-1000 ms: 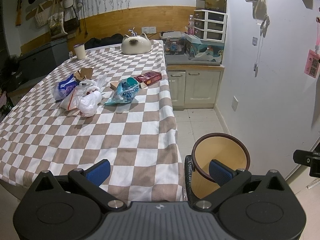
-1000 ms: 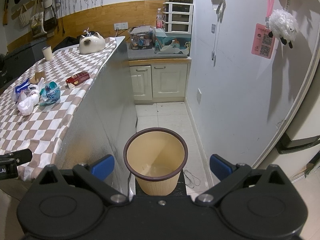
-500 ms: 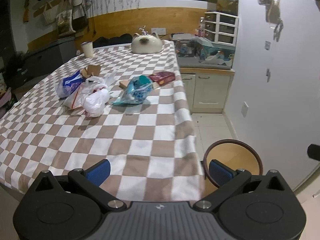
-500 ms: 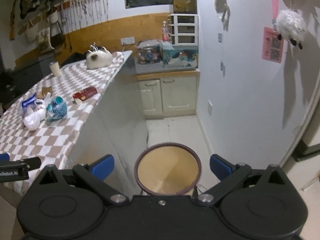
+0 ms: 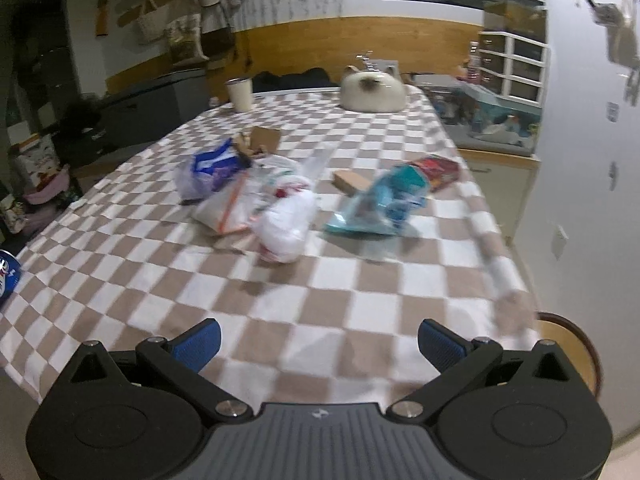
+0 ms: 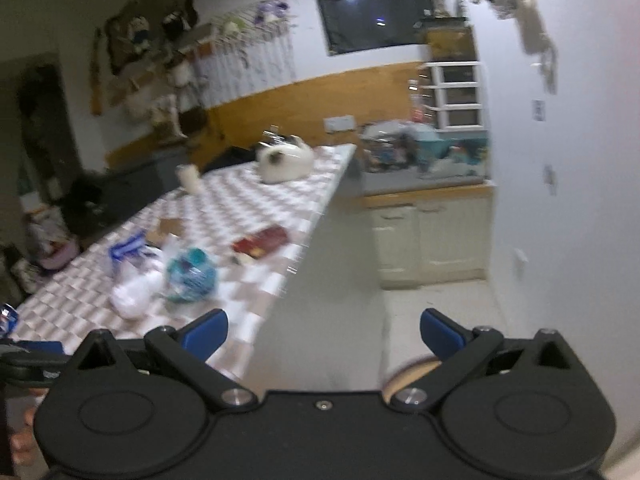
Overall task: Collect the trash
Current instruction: 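Move both tools to the table trash and close on bags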
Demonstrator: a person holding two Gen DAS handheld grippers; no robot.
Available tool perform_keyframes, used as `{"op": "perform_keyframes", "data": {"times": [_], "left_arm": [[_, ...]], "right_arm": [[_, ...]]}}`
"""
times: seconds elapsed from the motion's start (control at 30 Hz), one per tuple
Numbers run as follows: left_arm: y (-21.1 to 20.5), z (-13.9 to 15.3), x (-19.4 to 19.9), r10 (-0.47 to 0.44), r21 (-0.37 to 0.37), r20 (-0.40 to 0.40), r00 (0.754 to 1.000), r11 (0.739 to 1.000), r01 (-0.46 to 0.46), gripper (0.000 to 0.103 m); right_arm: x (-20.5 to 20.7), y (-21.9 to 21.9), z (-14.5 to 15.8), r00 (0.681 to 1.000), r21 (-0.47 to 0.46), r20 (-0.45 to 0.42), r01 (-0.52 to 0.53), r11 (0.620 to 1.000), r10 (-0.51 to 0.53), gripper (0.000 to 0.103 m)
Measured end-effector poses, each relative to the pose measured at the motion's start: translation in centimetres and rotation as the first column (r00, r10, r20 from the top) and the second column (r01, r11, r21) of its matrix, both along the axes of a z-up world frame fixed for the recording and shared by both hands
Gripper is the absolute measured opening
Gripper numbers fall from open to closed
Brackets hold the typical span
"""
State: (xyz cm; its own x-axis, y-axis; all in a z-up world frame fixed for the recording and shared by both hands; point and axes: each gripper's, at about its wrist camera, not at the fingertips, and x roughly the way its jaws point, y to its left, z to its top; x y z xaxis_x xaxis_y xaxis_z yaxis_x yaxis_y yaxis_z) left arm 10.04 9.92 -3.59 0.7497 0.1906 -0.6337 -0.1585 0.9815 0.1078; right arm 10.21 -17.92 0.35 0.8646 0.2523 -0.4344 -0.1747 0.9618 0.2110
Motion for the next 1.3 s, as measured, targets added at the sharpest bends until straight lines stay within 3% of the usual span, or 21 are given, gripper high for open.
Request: {"op": "perform_keyframes", "data": {"times": [0.23, 0.37, 0.5, 0.73, 0.8, 1.0, 1.07, 1.13, 1.17, 1.23, 1.3], "left_arm": [[2.7, 0.0, 4.1, 0.016, 0.036, 0.005, 1.000, 0.999, -0.016, 0.103], [3.9, 0.3, 6.8, -0.023, 0.028, 0.016, 1.000, 0.999, 0.022, 0.103], [4.6, 0.5, 9.3, -0.040, 0.005, 0.038, 0.998, 0.999, 0.040, 0.103], [5.2, -0.5, 11.6, -0.164, -0.046, -0.001, 0.986, 0.985, 0.164, 0.103], [5.1, -0.7, 11.9, -0.175, -0.031, -0.020, 0.984, 0.984, 0.174, 0.103], [5.4, -0.9, 12.0, -0.195, -0.028, -0.070, 0.978, 0.981, 0.193, 0.103], [5.7, -0.8, 11.8, -0.178, -0.029, -0.063, 0.982, 0.984, 0.176, 0.103], [5.9, -0.6, 11.6, -0.163, -0.008, -0.029, 0.986, 0.987, 0.163, 0.102], [6.0, -0.4, 11.5, -0.153, 0.000, -0.019, 0.988, 0.988, 0.153, 0.099], [6.3, -0.1, 11.5, -0.149, -0.003, -0.010, 0.989, 0.989, 0.149, 0.090], [6.4, 0.2, 11.8, -0.156, -0.007, -0.006, 0.988, 0.988, 0.156, 0.080]], "right_arm": [[5.3, 4.3, 0.3, 0.996, 0.052, 0.037, -0.082, 0.995, 0.080, 0.103], [8.0, 6.3, 0.4, 0.993, 0.091, 0.052, -0.113, 0.989, 0.109, 0.103], [10.3, 8.3, 0.2, 0.990, 0.088, 0.029, -0.143, 0.986, 0.141, 0.103], [13.6, 11.0, -0.9, 0.980, 0.072, -0.011, -0.199, 0.977, 0.200, 0.103], [14.7, 11.8, -1.3, 0.975, 0.060, -0.025, -0.218, 0.974, 0.220, 0.103], [18.3, 14.2, -2.7, 0.939, 0.137, -0.137, -0.297, 0.945, 0.316, 0.103], [19.2, 15.1, -3.2, 0.922, 0.169, -0.158, -0.327, 0.930, 0.353, 0.097], [19.7, 15.9, -3.6, 0.911, 0.183, -0.175, -0.342, 0.922, 0.373, 0.084], [19.9, 16.2, -3.9, 0.905, 0.187, -0.186, -0.348, 0.919, 0.381, 0.080], [20.0, 16.7, -4.3, 0.897, 0.176, -0.206, -0.360, 0.916, 0.392, 0.062], [19.9, 16.8, -4.5, 0.891, 0.170, -0.212, -0.371, 0.913, 0.402, 0.059]]}}
